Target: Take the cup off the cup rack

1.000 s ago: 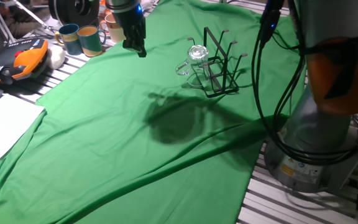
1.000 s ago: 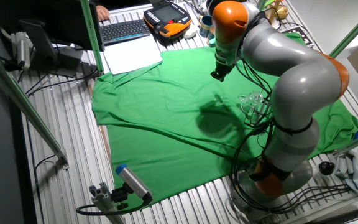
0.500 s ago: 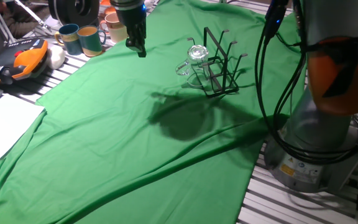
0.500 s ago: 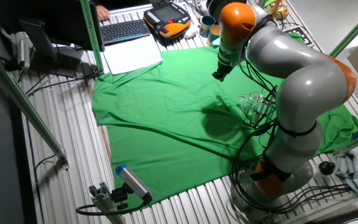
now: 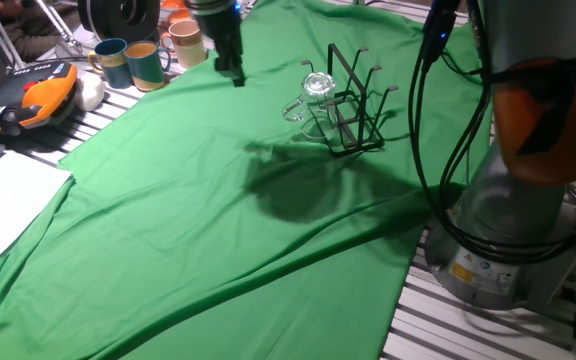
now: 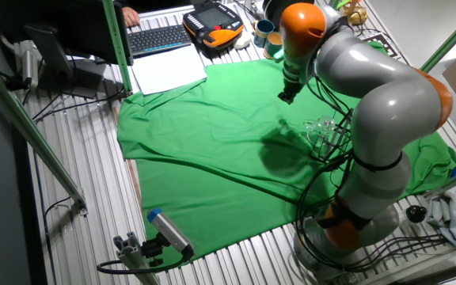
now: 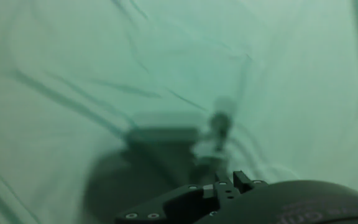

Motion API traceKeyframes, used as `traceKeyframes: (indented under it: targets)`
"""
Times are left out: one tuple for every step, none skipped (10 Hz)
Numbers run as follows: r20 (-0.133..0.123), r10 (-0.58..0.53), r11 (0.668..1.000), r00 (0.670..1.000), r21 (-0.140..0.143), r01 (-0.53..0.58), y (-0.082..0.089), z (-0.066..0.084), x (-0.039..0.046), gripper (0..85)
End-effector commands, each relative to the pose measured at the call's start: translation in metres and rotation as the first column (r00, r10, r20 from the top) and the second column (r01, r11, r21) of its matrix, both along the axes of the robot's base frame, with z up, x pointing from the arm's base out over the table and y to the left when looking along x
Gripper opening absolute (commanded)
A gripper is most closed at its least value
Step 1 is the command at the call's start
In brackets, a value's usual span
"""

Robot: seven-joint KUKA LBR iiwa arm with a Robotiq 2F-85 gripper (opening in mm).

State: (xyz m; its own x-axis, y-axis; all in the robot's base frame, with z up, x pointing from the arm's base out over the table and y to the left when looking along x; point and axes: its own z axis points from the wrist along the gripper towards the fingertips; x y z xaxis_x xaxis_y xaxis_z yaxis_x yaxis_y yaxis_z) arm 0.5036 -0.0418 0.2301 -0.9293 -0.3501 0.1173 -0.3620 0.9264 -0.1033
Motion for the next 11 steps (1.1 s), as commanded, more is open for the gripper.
traceKeyframes:
  targets:
    - [-0.002,0.014,1.000,1.000,-0.009,-0.014,-0.025,-0.004,-0.0051,17.0]
    - [0.003,0.030,1.000,1.000,-0.008,-0.030,-0.039,-0.010,-0.0099,17.0]
    - [0.006,0.038,0.999,0.999,-0.007,-0.038,-0.052,-0.018,-0.0146,17.0]
    - [0.021,0.045,0.999,0.999,0.002,-0.045,-0.062,-0.024,-0.0189,34.0]
    - [0.029,0.047,0.999,0.998,0.001,-0.047,-0.070,-0.029,-0.0223,34.0]
    - [0.030,0.049,0.999,0.998,0.009,-0.049,-0.074,-0.032,-0.0248,34.0]
    - [0.023,0.046,0.999,0.999,0.014,-0.047,-0.073,-0.033,-0.0244,34.0]
    - [0.017,0.044,0.999,0.999,0.011,-0.044,-0.067,-0.033,-0.0211,34.0]
    - [0.016,0.055,0.998,0.998,-0.021,-0.055,-0.062,-0.037,-0.0160,34.0]
    - [0.016,0.058,0.998,0.998,0.001,-0.058,-0.066,-0.046,-0.0138,34.0]
    - [0.021,0.063,0.998,0.998,0.016,-0.063,-0.068,-0.055,-0.0119,34.0]
